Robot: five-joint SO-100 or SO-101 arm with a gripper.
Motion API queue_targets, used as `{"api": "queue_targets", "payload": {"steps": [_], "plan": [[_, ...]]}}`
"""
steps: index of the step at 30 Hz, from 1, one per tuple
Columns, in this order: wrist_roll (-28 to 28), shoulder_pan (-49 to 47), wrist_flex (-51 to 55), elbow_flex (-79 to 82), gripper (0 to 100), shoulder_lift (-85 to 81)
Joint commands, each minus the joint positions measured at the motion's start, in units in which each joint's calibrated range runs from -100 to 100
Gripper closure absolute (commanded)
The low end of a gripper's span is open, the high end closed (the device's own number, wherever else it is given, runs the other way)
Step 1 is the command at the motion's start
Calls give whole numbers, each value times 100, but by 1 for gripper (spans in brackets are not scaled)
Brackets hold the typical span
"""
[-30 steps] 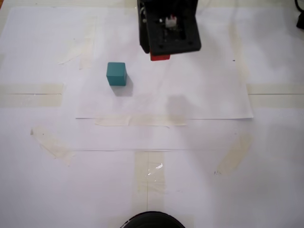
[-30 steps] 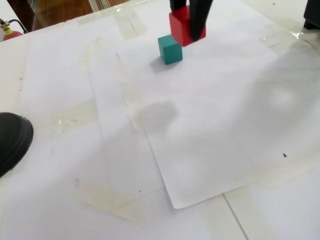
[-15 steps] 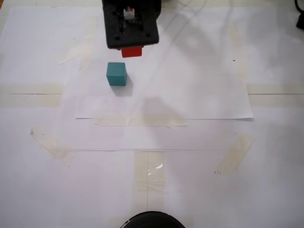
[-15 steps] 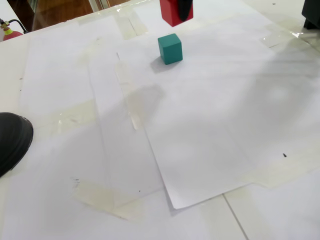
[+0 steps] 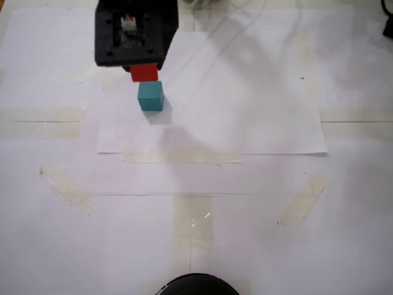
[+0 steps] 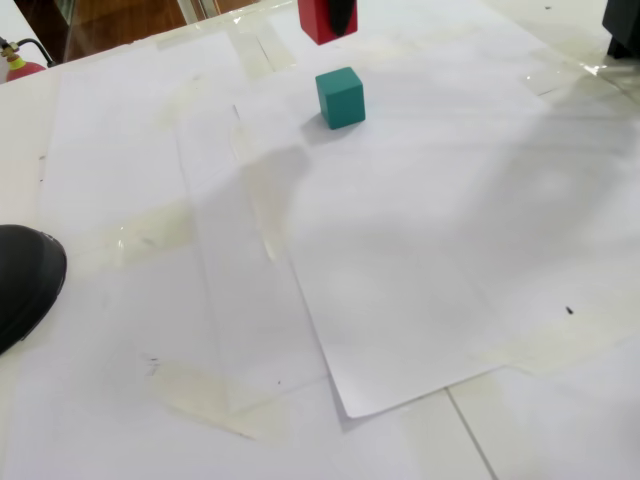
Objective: Put the red cube on the top of the blue cube.
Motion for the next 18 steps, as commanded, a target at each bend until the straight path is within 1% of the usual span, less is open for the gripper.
{"api": "queue_targets", "payload": {"steps": [1,18], "plan": [[59,107,-135,-477,86,64],[-44,16,-282,-195,86,330]]}}
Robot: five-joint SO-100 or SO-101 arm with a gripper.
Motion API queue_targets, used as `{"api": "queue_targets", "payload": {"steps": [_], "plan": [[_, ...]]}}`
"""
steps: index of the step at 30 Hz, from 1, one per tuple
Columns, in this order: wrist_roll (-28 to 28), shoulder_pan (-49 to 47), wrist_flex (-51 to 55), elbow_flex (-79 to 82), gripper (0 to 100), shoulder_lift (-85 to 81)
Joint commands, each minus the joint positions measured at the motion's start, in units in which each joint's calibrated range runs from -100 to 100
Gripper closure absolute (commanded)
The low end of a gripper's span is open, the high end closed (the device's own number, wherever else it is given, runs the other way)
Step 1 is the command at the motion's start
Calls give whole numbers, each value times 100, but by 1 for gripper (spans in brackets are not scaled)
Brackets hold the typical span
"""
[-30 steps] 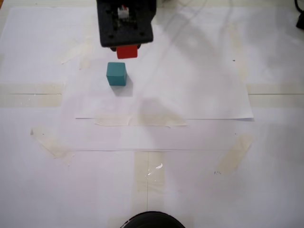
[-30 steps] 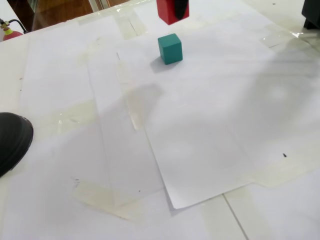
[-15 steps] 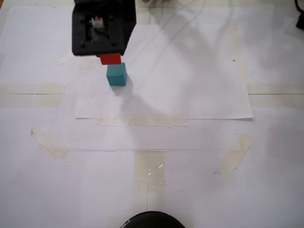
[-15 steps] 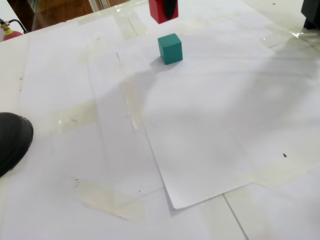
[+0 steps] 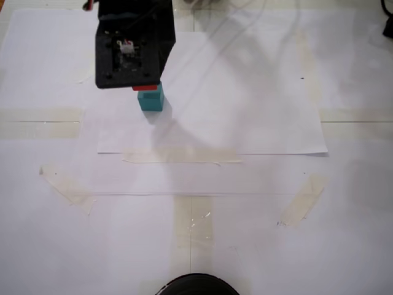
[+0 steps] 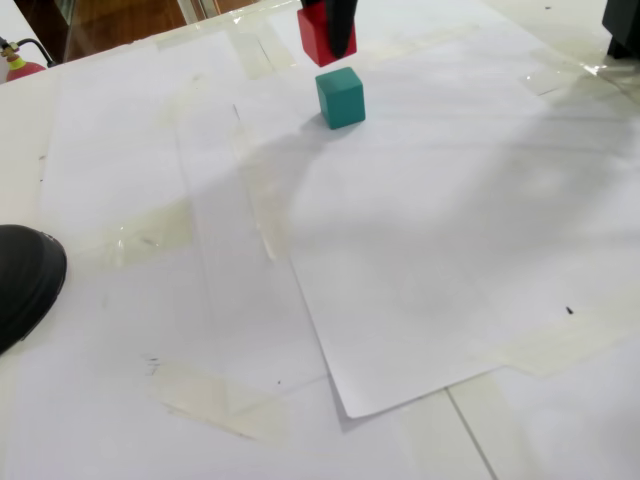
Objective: Put the red cube on the top of the blue cube.
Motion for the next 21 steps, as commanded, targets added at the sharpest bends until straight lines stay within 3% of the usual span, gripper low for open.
{"api": "queue_targets", "payload": {"steps": [1,21], "plan": [[-49,-21,-103,-186,86,-52],[-103,-6,-372,495,85,-35]]}}
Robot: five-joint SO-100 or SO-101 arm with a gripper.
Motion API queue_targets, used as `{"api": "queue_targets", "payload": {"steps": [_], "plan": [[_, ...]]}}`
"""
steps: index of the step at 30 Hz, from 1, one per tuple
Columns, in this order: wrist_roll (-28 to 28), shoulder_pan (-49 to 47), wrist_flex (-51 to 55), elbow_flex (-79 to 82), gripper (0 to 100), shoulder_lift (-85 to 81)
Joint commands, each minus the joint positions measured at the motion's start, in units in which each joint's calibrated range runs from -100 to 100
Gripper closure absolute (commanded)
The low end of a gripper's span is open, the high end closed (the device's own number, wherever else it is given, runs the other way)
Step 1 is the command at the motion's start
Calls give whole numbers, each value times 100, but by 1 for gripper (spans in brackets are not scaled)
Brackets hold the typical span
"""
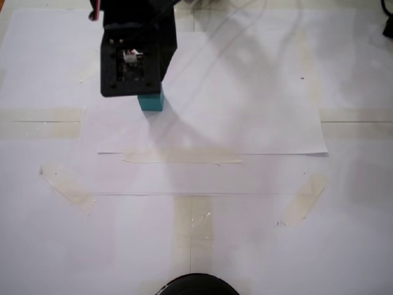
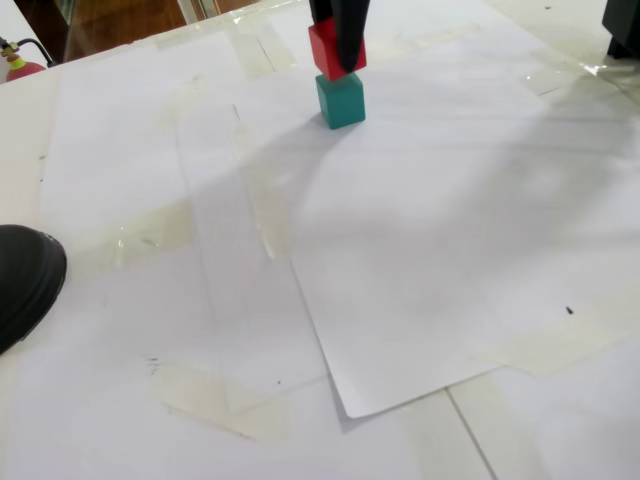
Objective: Put the red cube on the top of the blue cube.
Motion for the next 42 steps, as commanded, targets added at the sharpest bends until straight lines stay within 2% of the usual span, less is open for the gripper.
{"api": "queue_targets", "payload": {"steps": [1,27,42], "plan": [[-44,2,-87,7,85,-35],[-68,2,-691,551,84,-69],[-39,-59,-707,597,66,-129]]}}
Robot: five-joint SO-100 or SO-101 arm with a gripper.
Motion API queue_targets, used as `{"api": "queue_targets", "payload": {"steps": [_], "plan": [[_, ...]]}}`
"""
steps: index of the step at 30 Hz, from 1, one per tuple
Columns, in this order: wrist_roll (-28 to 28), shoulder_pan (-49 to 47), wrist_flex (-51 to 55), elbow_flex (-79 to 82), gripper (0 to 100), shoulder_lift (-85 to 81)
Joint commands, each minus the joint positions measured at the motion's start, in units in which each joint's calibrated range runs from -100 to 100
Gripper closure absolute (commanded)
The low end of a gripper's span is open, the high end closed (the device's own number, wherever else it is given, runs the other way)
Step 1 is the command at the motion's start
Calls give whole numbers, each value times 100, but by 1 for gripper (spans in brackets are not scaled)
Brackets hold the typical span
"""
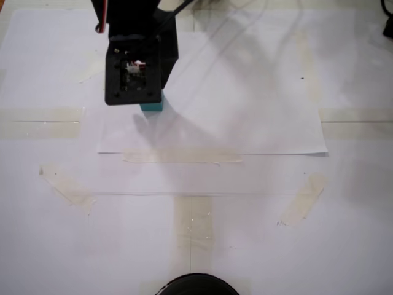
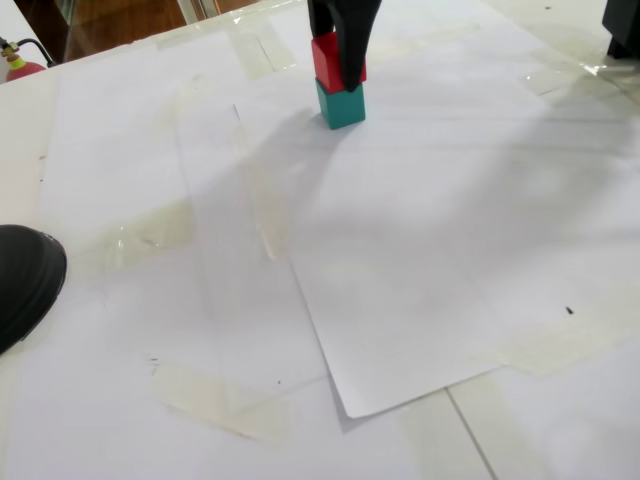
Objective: Put the red cube on the top of the blue cube.
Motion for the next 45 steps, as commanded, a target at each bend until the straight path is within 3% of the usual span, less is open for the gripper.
{"api": "queue_targets", "payload": {"steps": [1,9,25,41,45], "plan": [[24,-66,-105,-45,65,-129],[-10,-149,25,-163,57,-155],[-137,-346,164,-81,56,-464],[-567,-785,1256,-281,56,-3091],[-718,-1005,1525,-236,61,-3803]]}}
